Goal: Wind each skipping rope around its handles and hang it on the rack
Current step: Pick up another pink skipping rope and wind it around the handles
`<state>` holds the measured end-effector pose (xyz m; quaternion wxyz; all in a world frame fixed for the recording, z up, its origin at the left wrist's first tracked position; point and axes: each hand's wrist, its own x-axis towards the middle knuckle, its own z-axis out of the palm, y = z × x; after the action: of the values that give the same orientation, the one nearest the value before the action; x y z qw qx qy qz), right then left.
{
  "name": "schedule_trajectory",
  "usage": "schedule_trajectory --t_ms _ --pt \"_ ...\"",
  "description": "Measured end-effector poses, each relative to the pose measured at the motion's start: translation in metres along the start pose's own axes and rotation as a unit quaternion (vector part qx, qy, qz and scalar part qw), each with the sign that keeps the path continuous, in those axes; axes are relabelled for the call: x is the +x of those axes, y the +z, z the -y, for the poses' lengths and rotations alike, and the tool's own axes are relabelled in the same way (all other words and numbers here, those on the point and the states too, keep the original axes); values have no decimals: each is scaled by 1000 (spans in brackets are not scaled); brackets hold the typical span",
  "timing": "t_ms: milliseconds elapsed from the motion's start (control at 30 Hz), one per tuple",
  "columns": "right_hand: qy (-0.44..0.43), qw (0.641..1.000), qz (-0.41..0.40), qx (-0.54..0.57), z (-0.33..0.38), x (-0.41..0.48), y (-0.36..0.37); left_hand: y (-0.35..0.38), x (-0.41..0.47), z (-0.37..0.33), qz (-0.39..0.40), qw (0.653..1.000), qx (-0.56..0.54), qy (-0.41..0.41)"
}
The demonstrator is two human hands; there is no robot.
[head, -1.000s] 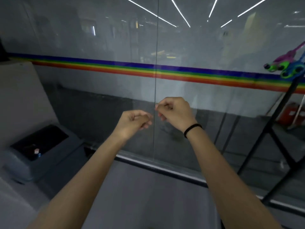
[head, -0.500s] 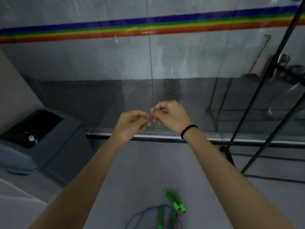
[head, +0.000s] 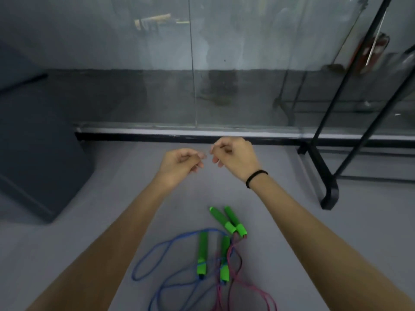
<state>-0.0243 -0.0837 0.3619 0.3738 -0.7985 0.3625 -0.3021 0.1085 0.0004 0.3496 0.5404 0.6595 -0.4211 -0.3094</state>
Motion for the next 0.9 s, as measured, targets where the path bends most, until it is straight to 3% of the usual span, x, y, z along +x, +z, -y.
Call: schedule_trajectory --t_ms 267,667,900 --pt "58 995 64 -44 -111 -55 66 25 -27 116 30 999 -17 -6" --pt "83 978 118 -150 -211 -54 97 58 -10 175 55 998 -27 -27" --pt "109 917 208 -323 -284 -45 125 81 5 215 66 996 -22 -49"
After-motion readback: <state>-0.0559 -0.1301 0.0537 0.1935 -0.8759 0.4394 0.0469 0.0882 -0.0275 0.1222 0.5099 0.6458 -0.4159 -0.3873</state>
